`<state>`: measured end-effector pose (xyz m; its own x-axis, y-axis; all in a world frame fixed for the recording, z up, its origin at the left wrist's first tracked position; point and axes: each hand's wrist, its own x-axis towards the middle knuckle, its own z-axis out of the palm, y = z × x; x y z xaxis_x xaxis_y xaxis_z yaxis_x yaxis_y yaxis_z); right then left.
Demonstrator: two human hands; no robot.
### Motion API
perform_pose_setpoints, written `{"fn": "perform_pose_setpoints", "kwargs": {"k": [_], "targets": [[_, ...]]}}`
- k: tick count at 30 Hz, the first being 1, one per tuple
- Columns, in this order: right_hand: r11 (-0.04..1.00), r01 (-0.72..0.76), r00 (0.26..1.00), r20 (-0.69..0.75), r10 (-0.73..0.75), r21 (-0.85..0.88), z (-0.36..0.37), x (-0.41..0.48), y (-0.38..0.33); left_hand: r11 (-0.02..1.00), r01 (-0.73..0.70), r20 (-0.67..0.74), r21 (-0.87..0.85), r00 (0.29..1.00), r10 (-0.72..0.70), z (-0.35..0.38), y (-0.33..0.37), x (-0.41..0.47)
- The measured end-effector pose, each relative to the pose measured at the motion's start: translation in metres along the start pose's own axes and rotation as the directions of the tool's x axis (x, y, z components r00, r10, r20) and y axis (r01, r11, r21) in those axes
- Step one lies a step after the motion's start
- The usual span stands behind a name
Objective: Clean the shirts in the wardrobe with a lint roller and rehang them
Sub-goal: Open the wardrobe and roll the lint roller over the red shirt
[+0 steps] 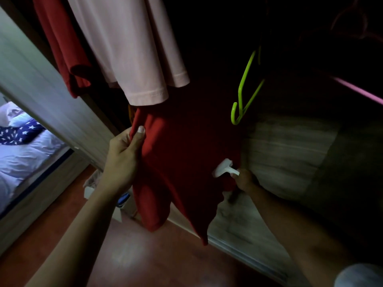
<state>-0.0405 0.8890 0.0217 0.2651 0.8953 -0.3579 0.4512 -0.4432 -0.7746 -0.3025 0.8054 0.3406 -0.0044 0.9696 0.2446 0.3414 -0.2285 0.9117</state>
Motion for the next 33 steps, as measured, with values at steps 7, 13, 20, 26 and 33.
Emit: {"fn": "perform_pose_setpoints", "kwargs": {"k": [7,13,20,26,33], "targets": [[0.926,0.325,0.939,-0.183,-0.292,0.193,-0.041,-0.004,-0.073,1.0,0.022,0.005,-0.013,1.0,-0.022,0.0,-0.004,0.004],[0.714,0.601,0.788,-0.414,-0.456,0.358,-0.085,-0.024,-0.147,0.999,0.005,0.026,-0.033,1.0,-0.004,0.004,-0.006,0.007],[0.57,0.709,0.705,-0.446,-0.552,0.415,-0.101,-0.045,-0.176,0.998,0.003,0.037,-0.063,0.999,-0.001,0.008,-0.005,0.006],[0.742,0.565,0.824,-0.198,-0.531,0.362,-0.039,-0.036,-0.098,0.998,-0.002,0.022,-0.062,1.0,0.003,0.009,-0.006,0.007],[0.91,0.395,0.888,0.202,-0.413,0.124,0.014,-0.047,-0.016,0.998,-0.002,0.028,-0.06,1.0,0.004,0.012,-0.005,0.005]]}}
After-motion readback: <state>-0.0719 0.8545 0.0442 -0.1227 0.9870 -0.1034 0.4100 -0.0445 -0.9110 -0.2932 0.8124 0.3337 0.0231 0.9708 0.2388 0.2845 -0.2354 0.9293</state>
